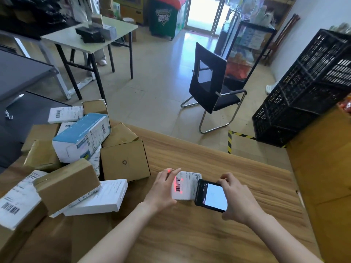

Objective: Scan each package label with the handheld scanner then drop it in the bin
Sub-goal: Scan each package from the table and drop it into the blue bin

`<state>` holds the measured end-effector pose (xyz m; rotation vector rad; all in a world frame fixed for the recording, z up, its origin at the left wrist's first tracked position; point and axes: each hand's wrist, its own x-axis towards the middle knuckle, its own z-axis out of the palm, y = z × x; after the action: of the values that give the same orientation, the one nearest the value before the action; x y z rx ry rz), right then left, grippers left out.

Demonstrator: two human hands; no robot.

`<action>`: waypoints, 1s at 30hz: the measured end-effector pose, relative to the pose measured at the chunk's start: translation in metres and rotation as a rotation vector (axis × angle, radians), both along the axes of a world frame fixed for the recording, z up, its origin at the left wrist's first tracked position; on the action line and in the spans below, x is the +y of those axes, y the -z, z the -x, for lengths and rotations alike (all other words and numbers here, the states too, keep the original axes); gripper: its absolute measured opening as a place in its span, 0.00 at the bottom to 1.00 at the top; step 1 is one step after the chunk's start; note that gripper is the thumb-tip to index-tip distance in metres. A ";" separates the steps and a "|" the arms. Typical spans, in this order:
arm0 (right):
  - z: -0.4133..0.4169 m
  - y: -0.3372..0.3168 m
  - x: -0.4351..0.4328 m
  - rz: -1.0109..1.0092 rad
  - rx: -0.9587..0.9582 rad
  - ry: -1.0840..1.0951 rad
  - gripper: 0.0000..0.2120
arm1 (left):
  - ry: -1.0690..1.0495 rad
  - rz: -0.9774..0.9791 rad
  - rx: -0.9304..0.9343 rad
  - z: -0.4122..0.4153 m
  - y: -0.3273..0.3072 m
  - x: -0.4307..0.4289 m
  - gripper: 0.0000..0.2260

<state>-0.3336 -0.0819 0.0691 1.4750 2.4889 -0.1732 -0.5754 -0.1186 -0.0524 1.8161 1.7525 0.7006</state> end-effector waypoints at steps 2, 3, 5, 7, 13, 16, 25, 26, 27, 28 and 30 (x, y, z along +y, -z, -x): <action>-0.011 -0.002 -0.003 -0.020 -0.020 0.000 0.48 | 0.010 -0.013 0.013 -0.009 -0.001 0.001 0.45; -0.018 -0.003 -0.005 -0.030 -0.023 0.003 0.48 | 0.016 -0.018 0.022 -0.014 -0.002 0.001 0.45; -0.034 -0.003 -0.010 -0.047 -0.024 0.014 0.48 | 0.026 -0.021 0.040 -0.027 -0.004 0.001 0.46; -0.055 -0.002 -0.017 -0.061 -0.028 0.034 0.47 | 0.041 -0.020 0.060 -0.042 -0.007 0.000 0.46; -0.140 0.005 -0.046 -0.102 0.037 0.143 0.42 | 0.105 -0.028 0.127 -0.105 -0.018 -0.006 0.46; -0.191 0.004 -0.062 -0.078 0.120 0.227 0.44 | 0.148 -0.042 0.136 -0.152 -0.026 -0.010 0.46; -0.403 0.031 -0.164 0.122 0.568 0.853 0.44 | 0.351 -0.085 0.106 -0.376 -0.034 -0.012 0.44; -0.429 0.035 -0.183 0.110 0.608 0.952 0.42 | 0.398 -0.088 0.111 -0.409 -0.035 -0.012 0.44; -0.454 0.039 -0.204 0.088 0.642 1.055 0.41 | 0.449 -0.091 0.111 -0.443 -0.036 -0.014 0.45; -0.477 0.042 -0.227 0.076 0.664 1.161 0.40 | 0.505 -0.088 0.113 -0.478 -0.037 -0.017 0.45; -0.516 0.049 -0.272 0.059 0.740 1.348 0.39 | 0.638 -0.076 0.114 -0.548 -0.038 -0.029 0.46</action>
<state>0.1828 -0.3544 0.0205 3.1592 1.2635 -1.1332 -0.0273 -0.1478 -0.0141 2.3269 1.1003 0.4066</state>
